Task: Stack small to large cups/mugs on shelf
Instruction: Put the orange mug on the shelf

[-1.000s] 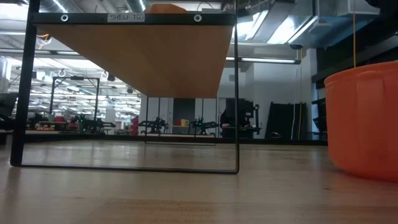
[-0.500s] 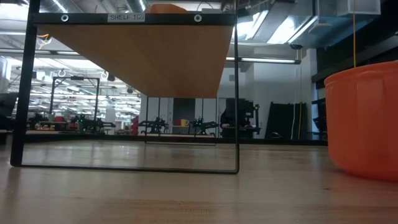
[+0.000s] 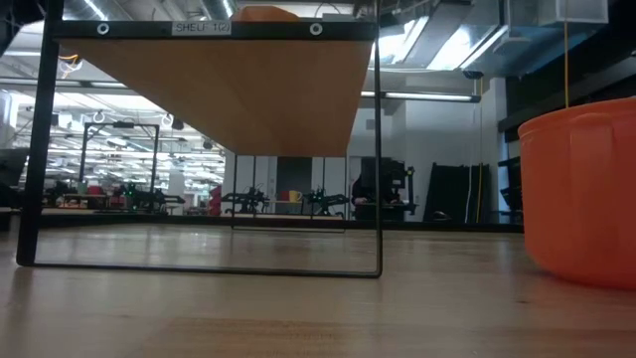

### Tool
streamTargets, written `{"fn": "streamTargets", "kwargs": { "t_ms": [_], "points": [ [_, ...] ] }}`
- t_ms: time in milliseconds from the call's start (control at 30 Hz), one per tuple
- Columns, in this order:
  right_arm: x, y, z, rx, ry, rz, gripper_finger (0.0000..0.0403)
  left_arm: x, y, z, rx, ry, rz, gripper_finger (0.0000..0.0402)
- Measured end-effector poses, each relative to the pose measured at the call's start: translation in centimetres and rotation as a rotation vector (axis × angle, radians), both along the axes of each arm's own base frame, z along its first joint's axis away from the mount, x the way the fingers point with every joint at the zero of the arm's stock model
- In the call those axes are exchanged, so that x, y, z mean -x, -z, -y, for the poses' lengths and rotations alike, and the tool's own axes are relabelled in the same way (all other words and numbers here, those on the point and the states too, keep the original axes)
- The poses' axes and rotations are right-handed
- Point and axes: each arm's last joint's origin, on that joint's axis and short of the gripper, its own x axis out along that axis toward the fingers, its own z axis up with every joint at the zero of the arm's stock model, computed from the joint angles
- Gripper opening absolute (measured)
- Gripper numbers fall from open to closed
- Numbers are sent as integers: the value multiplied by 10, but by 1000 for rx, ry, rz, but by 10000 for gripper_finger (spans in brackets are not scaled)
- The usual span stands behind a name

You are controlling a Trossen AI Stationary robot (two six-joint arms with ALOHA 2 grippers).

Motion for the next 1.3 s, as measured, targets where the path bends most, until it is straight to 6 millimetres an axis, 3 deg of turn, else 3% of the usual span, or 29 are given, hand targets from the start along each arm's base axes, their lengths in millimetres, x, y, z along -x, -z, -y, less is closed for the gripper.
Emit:
{"fn": "streamTargets", "kwargs": {
  "t_ms": [233,500,1100,1300],
  "points": [
    [-20,26,-1,21,37,-29,163,8,5,-15,40,54,19,69],
    [-28,29,-8,-35,38,37,163,13,3,-21,42,89,22,69],
    [-15,29,-2,-5,35,-129,163,14,4,-21,27,104,16,69],
    [-18,44,3,3,50,-130,163,14,4,-21,23,105,16,69]
  ]
}}
